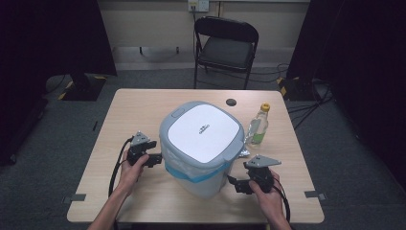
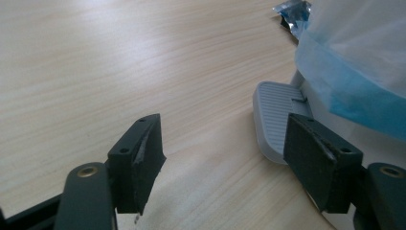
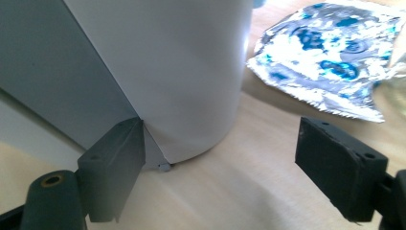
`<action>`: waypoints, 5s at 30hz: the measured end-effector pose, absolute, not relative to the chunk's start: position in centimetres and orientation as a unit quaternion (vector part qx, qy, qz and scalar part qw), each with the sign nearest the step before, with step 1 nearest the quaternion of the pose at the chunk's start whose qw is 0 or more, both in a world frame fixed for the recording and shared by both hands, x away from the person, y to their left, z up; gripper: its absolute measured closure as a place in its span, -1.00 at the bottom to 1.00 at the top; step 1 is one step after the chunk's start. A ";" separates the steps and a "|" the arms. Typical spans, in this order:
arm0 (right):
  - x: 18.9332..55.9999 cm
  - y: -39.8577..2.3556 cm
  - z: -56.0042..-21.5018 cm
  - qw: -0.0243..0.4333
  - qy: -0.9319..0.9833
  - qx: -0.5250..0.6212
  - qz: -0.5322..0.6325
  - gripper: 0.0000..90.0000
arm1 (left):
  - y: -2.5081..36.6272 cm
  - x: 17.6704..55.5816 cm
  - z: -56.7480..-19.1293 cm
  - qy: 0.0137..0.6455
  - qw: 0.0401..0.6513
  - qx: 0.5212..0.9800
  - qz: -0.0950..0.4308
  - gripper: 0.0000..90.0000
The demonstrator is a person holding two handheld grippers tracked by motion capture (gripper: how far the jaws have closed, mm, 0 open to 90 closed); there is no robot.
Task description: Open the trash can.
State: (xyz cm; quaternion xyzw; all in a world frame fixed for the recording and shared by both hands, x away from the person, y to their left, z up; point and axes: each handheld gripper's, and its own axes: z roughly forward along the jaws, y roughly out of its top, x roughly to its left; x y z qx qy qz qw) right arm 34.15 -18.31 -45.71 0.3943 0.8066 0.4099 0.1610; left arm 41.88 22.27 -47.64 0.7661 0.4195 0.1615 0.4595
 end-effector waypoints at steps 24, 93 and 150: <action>39.7 -14.3 -45.6 0.186 0.792 0.407 0.416 -0.10 | 24.1 40.2 -47.6 0.385 0.462 0.787 0.137 -0.01; 38.1 -15.5 -46.2 0.173 0.792 0.410 0.419 -0.22 | 25.7 36.6 -48.3 0.400 0.446 0.790 0.132 -0.35; 43.3 -12.0 -44.7 0.209 0.763 0.420 0.444 -0.33 | 25.6 44.4 -47.2 0.459 0.415 0.759 0.204 -0.37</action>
